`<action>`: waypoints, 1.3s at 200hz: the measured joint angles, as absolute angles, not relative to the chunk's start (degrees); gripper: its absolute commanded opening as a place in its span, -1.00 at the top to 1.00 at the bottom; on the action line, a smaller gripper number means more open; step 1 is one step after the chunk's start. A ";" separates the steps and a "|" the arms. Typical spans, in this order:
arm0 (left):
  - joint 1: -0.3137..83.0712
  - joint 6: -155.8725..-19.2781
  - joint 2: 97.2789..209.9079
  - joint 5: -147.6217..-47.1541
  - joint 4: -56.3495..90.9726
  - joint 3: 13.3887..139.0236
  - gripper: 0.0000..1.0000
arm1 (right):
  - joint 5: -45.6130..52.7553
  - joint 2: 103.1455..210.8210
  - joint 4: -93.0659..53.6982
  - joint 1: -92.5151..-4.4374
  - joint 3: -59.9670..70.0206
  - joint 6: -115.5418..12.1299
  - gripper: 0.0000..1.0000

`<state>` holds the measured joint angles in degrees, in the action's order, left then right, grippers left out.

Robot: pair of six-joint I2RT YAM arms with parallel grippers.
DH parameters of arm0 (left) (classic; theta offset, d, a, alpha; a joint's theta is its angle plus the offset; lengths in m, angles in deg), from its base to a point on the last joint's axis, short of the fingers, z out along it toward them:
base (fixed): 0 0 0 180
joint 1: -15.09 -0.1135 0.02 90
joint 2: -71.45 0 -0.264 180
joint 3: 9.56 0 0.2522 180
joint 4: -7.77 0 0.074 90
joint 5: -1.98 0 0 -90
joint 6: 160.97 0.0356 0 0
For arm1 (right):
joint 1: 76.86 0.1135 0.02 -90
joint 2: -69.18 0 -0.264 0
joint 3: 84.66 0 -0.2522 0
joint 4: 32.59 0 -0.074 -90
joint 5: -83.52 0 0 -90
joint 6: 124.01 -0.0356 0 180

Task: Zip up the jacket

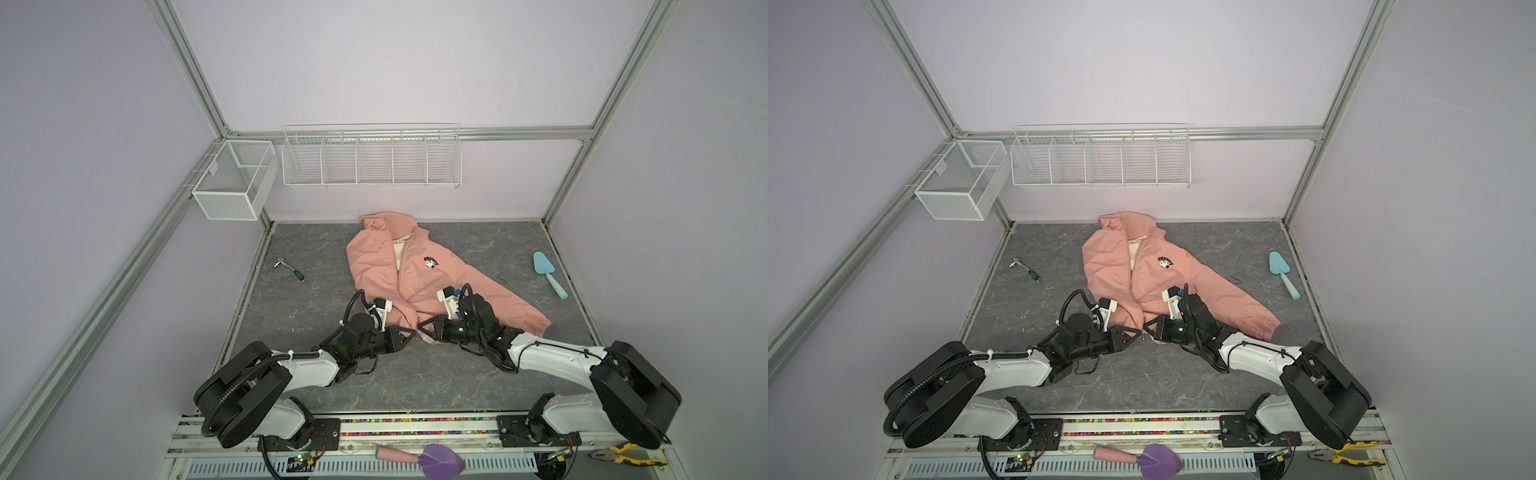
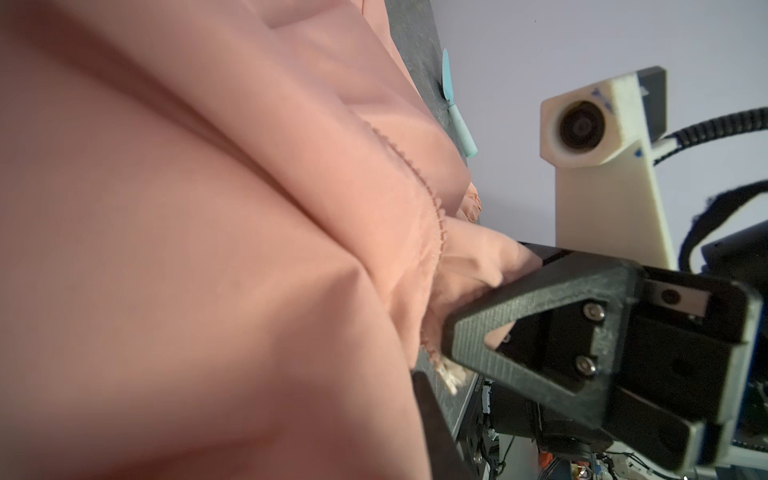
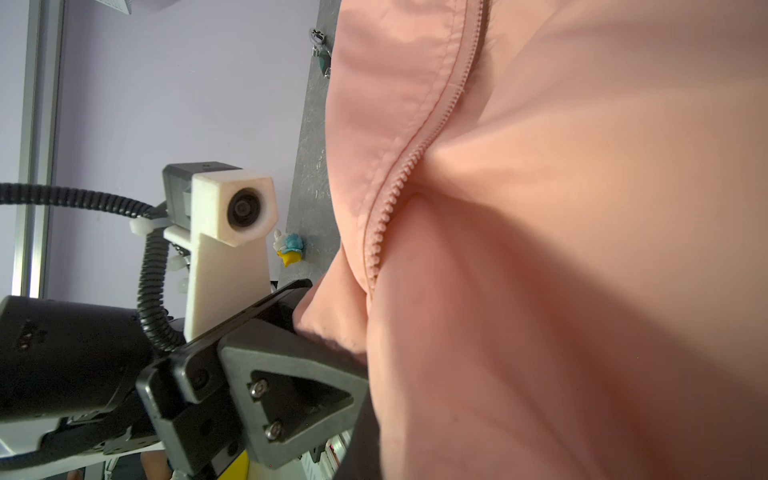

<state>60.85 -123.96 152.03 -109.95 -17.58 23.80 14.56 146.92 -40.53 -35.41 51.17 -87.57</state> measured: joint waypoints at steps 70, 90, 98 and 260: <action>60.67 -123.87 152.03 -112.00 -17.67 24.46 1.00 | 13.83 145.17 -38.63 -35.47 51.43 -86.45 0.88; 60.48 -124.35 152.03 -113.69 -18.48 24.89 1.00 | 13.03 144.69 -37.16 -35.56 51.49 -85.56 0.88; 60.45 -124.62 152.03 -114.39 -18.94 25.11 1.00 | 12.83 144.69 -36.88 -35.58 51.60 -85.27 0.88; 59.99 -136.27 158.08 -125.40 -38.30 27.95 1.00 | 13.00 140.47 -41.36 -35.91 55.12 -84.51 0.88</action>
<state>59.99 -136.27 158.08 -125.40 -38.30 27.95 13.00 140.47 -41.36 -35.91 55.12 -84.51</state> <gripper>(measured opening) 0.047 0.065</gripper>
